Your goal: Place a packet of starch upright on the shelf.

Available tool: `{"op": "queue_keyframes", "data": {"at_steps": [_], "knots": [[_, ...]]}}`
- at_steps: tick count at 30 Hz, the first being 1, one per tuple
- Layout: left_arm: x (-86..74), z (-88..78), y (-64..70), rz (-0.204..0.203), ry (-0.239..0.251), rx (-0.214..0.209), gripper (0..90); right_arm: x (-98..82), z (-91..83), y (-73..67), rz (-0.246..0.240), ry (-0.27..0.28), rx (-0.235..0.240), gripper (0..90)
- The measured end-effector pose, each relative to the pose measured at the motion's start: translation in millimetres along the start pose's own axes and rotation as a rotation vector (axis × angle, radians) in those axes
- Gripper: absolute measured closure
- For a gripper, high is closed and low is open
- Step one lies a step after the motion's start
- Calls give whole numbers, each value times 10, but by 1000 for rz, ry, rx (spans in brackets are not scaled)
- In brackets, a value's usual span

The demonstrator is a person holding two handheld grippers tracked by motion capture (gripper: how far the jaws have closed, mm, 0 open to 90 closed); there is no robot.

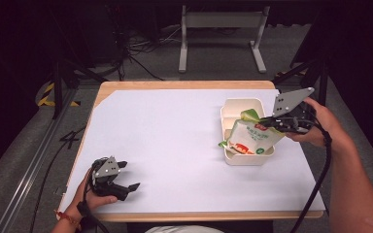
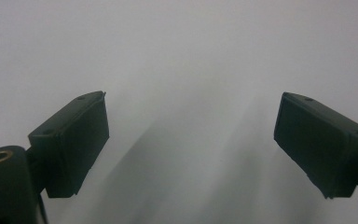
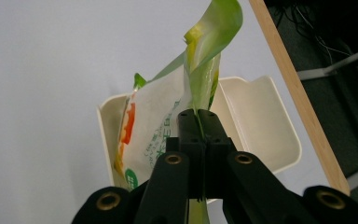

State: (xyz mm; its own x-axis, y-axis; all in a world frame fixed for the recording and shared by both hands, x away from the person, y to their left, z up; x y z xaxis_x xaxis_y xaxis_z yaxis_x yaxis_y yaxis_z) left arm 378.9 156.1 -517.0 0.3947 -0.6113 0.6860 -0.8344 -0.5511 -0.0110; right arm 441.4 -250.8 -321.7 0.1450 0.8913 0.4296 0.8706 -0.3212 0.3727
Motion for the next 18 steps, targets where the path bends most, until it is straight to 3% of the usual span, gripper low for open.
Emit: {"op": "queue_keyframes", "data": {"at_steps": [6, 8, 12, 15, 18], "knots": [[-5, 2, -9, -10, 2, -3, 112, -59, -240, 80, 12, 9, -41, 886], [0, 3, -4, 0, 0, -2, 112, -33, -359, 76, -7, -17, -42, 886], [-3, -14, -3, -7, 6, 0, 111, 18, -361, 72, -44, -73, -40, 887], [-6, -18, -4, -3, 7, 1, 111, 92, -249, 57, -71, -153, -17, 889], [-7, -18, -4, -2, 8, -3, 111, 115, -227, 36, -80, -169, 1, 889]]}}
Point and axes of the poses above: each handheld gripper's, and its own axes: z roughly forward along the jaws, x roughly out of its top, y roughly to its right, the point moved 10 cm from there along z, roughly forward along the jaws, and after that the axes turned 6 degrees about -y, right-handed, at the moved point
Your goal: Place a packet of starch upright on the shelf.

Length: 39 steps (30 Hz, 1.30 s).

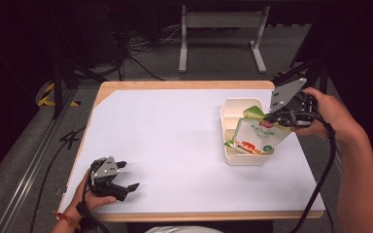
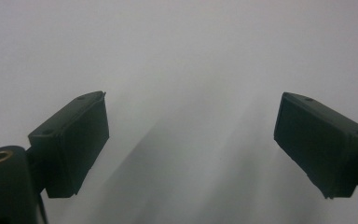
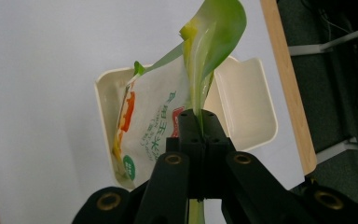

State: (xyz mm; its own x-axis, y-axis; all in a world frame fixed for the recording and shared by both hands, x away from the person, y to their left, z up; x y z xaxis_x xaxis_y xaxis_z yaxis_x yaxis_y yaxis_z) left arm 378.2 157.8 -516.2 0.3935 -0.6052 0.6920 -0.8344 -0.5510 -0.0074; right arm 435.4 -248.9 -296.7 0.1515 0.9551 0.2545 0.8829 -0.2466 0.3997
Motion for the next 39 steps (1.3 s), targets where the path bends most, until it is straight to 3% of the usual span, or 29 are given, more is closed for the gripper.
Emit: {"op": "queue_keyframes", "data": {"at_steps": [5, 12, 19, 23, 24, 29, 31, 33, 34, 39], "knots": [[3, -10, 18, 3, 4, -7, 112, 6, 117, -1, -10, -78, -3, 889], [5, 6, 28, 5, -4, -11, 111, -25, 181, -5, -18, -141, -14, 888], [7, 5, 27, 5, -2, -11, 111, -19, 261, -13, -20, -143, -6, 885], [6, -9, 12, 1, 6, -3, 108, -47, 217, 74, 43, -60, -25, 832], [6, -9, 12, 1, 6, -3, 107, -47, 217, 74, 43, -60, -25, 832], [16, 4, 22, 6, 3, -7, 104, -96, 178, 97, 119, 72, -32, 785], [21, -1, 20, 6, 7, -4, 104, -99, 162, 104, 128, 90, -35, 784], [23, -3, 17, 1, 10, -2, 105, -86, 37, 131, 184, 189, -37, 778], [24, 0, 15, 2, 10, -1, 105, -76, 9, 121, 189, 211, -34, 777], [23, 5, 18, 5, 6, -3, 103, -98, -41, 103, 201, 243, -45, 764]]}}
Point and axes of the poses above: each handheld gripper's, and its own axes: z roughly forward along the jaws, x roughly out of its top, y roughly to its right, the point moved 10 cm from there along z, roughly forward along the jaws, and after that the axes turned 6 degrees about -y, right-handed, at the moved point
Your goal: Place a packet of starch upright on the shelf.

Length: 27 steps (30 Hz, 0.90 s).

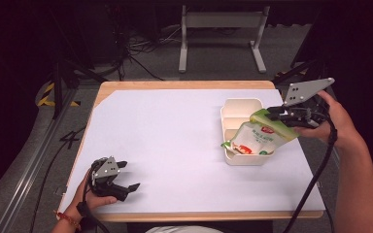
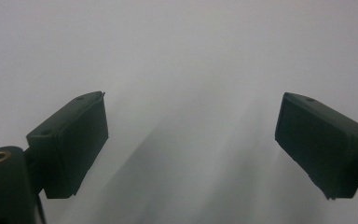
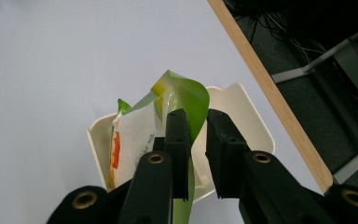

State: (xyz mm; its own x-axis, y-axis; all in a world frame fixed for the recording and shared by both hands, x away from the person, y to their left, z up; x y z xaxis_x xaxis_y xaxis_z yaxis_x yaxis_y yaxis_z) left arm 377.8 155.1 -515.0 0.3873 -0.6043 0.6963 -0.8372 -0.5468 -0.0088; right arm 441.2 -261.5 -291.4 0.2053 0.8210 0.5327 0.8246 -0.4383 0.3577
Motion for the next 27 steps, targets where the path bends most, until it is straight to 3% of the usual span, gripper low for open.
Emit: {"op": "queue_keyframes", "data": {"at_steps": [6, 8, 15, 21, 24, 27], "knots": [[1, 10, -3, -1, -5, 1, 103, -110, -25, -20, 51, 29, -30, 629], [1, 12, -1, -1, -5, -1, 103, -123, -36, -9, 75, 39, -41, 621], [2, 16, -3, -3, -9, 0, 102, -216, -213, 0, 169, 136, -70, 539], [2, 18, -5, -3, -8, 0, 102, -313, -241, -10, 187, 143, -100, 498], [2, 21, 2, -3, -9, -4, 102, -402, -279, 9, 213, 156, -144, 492], [1, 21, 2, -3, -10, -5, 102, -466, -292, 24, 237, 161, -150, 469]]}}
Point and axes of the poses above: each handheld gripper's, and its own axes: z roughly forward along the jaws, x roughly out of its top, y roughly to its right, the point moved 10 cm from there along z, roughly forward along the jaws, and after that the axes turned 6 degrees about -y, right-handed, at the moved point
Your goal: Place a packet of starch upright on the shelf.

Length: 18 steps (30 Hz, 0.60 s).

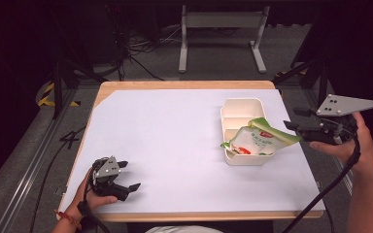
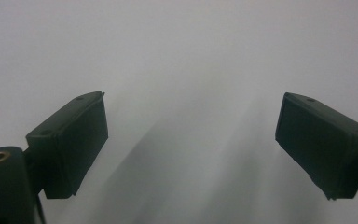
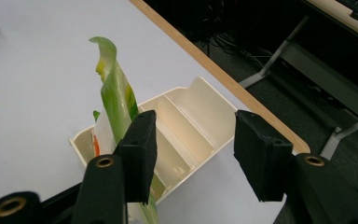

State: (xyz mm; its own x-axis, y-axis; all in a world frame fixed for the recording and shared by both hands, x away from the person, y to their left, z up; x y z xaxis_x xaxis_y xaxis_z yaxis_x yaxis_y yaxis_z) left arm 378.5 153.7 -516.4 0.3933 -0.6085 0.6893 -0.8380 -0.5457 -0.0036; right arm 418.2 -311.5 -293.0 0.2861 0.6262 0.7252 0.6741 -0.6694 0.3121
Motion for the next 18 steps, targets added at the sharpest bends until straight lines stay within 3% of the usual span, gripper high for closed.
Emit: {"op": "queue_keyframes", "data": {"at_steps": [5, 9, 18], "knots": [[3, 4, -2, 1, 2, 0, 102, -151, -50, 85, 38, 16, -39, 451], [2, -2, -1, 3, 1, 2, 102, -265, -42, 98, 59, 29, -45, 447], [3, -2, -3, 5, 2, 3, 102, -565, 147, 73, 90, 30, -51, 427]]}}
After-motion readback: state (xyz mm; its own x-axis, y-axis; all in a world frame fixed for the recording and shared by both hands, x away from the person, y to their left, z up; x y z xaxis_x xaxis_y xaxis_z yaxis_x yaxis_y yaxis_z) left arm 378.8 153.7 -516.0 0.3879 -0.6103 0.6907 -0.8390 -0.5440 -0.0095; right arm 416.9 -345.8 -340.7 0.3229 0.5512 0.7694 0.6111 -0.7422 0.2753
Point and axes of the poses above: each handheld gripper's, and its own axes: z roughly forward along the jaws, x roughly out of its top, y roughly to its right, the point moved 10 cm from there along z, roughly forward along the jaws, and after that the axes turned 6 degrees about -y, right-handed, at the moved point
